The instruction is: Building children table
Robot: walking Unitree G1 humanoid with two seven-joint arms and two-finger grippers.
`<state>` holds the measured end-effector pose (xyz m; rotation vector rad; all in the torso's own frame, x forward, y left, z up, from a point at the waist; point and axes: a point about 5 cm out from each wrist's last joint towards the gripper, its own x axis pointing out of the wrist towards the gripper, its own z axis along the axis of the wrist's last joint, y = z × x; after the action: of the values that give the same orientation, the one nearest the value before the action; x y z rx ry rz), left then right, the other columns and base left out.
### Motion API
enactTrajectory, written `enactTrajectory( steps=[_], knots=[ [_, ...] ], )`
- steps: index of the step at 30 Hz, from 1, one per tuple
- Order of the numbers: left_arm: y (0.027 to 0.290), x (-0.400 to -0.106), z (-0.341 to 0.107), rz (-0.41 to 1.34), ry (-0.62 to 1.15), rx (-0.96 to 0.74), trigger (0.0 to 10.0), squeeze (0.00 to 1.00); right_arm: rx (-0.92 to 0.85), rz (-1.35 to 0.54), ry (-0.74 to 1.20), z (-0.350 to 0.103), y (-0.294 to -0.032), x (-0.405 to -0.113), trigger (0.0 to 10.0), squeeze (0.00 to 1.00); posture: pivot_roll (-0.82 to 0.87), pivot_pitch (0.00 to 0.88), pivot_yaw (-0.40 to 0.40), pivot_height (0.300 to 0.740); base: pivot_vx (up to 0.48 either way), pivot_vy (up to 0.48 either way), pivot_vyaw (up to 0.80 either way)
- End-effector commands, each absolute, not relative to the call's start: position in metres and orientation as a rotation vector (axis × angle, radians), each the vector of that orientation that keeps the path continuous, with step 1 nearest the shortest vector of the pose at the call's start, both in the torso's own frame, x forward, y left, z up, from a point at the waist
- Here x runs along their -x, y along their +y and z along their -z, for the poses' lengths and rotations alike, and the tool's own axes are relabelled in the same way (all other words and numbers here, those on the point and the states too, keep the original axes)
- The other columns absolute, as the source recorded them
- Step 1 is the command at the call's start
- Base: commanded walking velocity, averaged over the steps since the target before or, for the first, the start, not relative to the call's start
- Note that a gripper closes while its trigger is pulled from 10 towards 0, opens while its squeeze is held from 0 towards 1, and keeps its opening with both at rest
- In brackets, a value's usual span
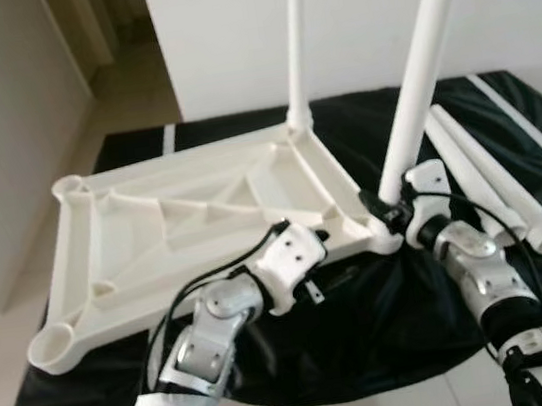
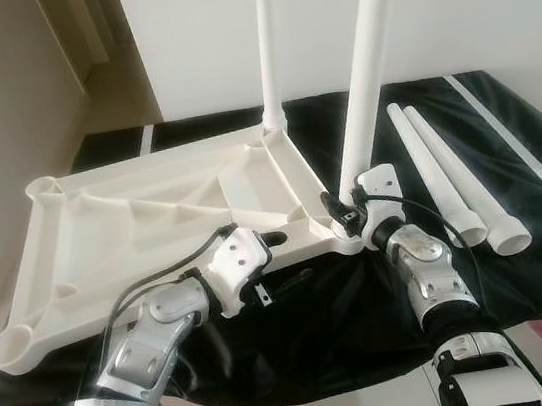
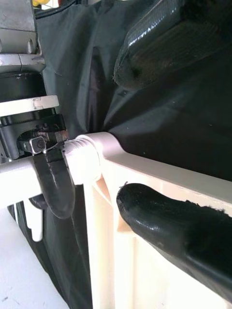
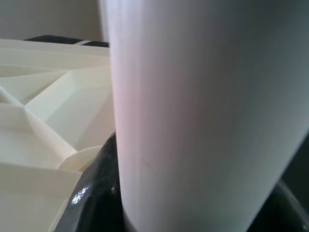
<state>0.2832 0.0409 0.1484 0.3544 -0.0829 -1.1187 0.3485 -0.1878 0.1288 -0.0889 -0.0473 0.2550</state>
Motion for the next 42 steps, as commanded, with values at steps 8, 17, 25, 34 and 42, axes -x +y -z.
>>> enactTrajectory(
  steps=[8, 17, 25, 34, 42],
  knots=[
    [0.044, -0.287, -0.149, 1.062, -0.089, -0.364, 10.0, 0.00, -0.004, 0.061, 0.071, -0.105, -0.187, -0.341, 10.0, 0.00, -0.02, 0.000, 0.009, 0.740, 0.000, 0.000, 0.00],
    [0.043, -0.287, -0.148, 1.061, -0.088, -0.357, 10.0, 0.00, -0.124, 0.376, 0.091, -0.098, -0.178, -0.333, 10.0, 0.00, -0.02, 0.000, -0.004, 0.740, 0.000, 0.000, 0.00],
    [0.042, -0.288, -0.149, 1.062, -0.091, -0.355, 10.0, 0.00, -0.162, 0.327, 0.056, -0.106, -0.164, -0.335, 10.0, 0.00, -0.03, 0.000, 0.001, 0.740, 0.000, 0.000, 0.00],
    [0.043, -0.288, -0.149, 1.062, -0.094, -0.355, 10.0, 0.00, -0.171, 0.239, -0.066, -0.120, -0.160, -0.328, 10.0, 1.00, -0.03, 0.000, 0.008, 0.740, 0.000, 0.000, 0.00],
    [0.051, -0.297, -0.154, 1.025, -0.101, -0.369, 10.0, 0.00, -0.147, 0.179, -0.108, -0.117, -0.165, -0.313, 10.0, 0.00, -0.03, 0.000, 0.007, 0.740, 0.000, 0.000, 0.00]
  ],
)
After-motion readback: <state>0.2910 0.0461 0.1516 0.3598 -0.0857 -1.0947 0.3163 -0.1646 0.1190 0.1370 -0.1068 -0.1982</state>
